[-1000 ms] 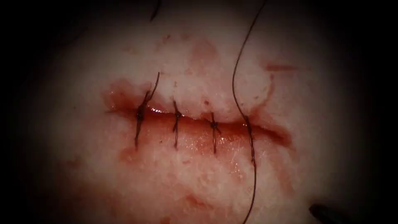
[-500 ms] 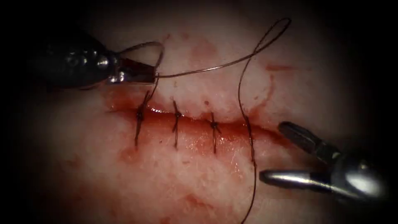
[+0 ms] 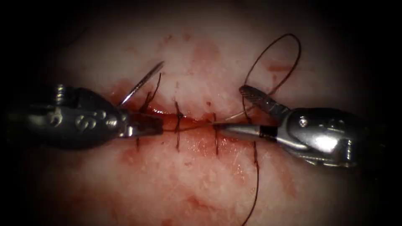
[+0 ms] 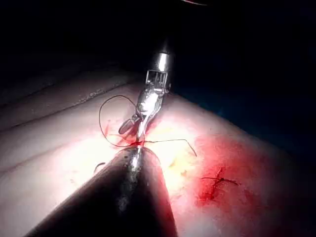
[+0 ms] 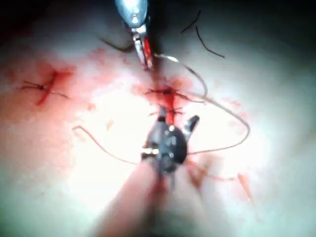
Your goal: Wound Closure
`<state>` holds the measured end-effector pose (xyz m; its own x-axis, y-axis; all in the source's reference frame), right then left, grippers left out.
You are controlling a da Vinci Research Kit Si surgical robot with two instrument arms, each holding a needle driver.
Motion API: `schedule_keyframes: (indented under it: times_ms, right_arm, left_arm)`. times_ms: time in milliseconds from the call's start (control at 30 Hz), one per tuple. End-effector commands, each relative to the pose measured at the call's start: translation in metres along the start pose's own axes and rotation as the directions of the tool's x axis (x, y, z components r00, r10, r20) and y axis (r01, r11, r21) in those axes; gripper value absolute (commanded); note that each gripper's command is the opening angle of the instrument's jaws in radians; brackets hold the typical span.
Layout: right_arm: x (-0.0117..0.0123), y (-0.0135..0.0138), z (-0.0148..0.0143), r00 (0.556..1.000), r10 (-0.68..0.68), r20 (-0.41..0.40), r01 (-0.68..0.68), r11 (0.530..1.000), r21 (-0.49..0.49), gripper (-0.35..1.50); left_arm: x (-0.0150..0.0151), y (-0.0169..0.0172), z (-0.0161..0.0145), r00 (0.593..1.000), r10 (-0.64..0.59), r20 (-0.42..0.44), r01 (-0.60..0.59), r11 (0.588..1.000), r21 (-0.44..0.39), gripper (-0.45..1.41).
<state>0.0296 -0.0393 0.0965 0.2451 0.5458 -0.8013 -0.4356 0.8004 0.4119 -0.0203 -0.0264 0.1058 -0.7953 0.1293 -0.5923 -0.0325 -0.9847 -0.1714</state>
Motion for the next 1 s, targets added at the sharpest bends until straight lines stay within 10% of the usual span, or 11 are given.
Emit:
schedule_keyframes:
  times_ms: [33, 600, 1000]
  right_arm:
    - [0.0002, 0.0004, 0.0008, 1.000, 0.006, -0.022, -0.006, 1.000, -0.002, 0.47]
    - [0.0052, 0.0011, -0.0001, 0.978, 0.053, -0.202, 0.005, 0.961, 0.275, 0.46]
    - [0.0042, -0.0006, 0.0009, 0.985, -0.147, -0.092, 0.171, 0.741, 0.649, 0.41]
  left_arm:
    - [0.0003, 0.0003, 0.0012, 1.000, 0.005, -0.001, -0.005, 1.000, -0.005, -0.45]
    - [-0.0009, -0.0003, 0.0106, 1.000, 0.006, 0.024, -0.005, 0.999, -0.044, -0.45]
    - [-0.0012, -0.0019, 0.0128, 1.000, 0.009, 0.018, -0.008, 0.999, -0.049, -0.45]
